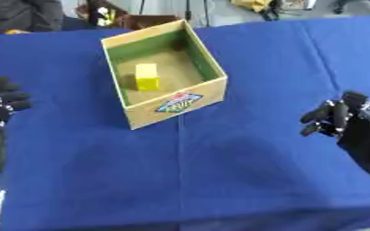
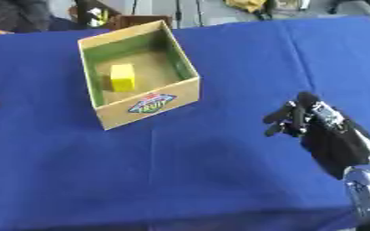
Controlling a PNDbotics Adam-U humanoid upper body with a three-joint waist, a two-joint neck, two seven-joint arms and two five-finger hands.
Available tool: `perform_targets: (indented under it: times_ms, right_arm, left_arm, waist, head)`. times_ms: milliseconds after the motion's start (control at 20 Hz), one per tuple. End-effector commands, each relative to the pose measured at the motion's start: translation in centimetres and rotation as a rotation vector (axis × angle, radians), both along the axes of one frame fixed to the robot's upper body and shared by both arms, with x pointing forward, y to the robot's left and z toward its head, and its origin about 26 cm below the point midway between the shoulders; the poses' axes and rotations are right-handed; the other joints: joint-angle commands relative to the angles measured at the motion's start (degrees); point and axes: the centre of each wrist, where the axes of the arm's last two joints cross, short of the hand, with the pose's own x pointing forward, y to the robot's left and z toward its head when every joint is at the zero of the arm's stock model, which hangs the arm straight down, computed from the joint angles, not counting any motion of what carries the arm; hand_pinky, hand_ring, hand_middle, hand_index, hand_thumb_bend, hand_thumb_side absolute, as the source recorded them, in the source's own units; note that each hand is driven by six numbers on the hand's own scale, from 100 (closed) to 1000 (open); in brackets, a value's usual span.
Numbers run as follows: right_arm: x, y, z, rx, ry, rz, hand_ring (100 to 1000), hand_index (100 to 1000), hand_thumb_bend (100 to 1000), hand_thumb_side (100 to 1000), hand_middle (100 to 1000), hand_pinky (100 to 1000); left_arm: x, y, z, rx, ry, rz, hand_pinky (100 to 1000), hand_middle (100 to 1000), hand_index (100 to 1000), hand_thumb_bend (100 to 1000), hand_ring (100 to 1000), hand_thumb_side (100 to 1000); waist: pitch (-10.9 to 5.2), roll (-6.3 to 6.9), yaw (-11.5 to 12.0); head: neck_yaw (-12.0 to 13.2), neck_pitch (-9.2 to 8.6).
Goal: Pick up objects on the table and place them in the box.
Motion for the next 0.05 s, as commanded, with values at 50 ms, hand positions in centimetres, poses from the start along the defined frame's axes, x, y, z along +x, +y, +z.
perform_targets:
  times_ms: [50]
  right_arm:
    - [0.03,-0.24,0.81,-0.004,-0.025,0.0,656,386,100,625,485,580]
  left_arm:
    - [0.01,-0.06,0.31,0.011,-0.012,-0.011,642,616,746,472,634,954]
  waist:
    - [-0.55,0.11,-0.06]
  head:
    - [0.06,0.29]
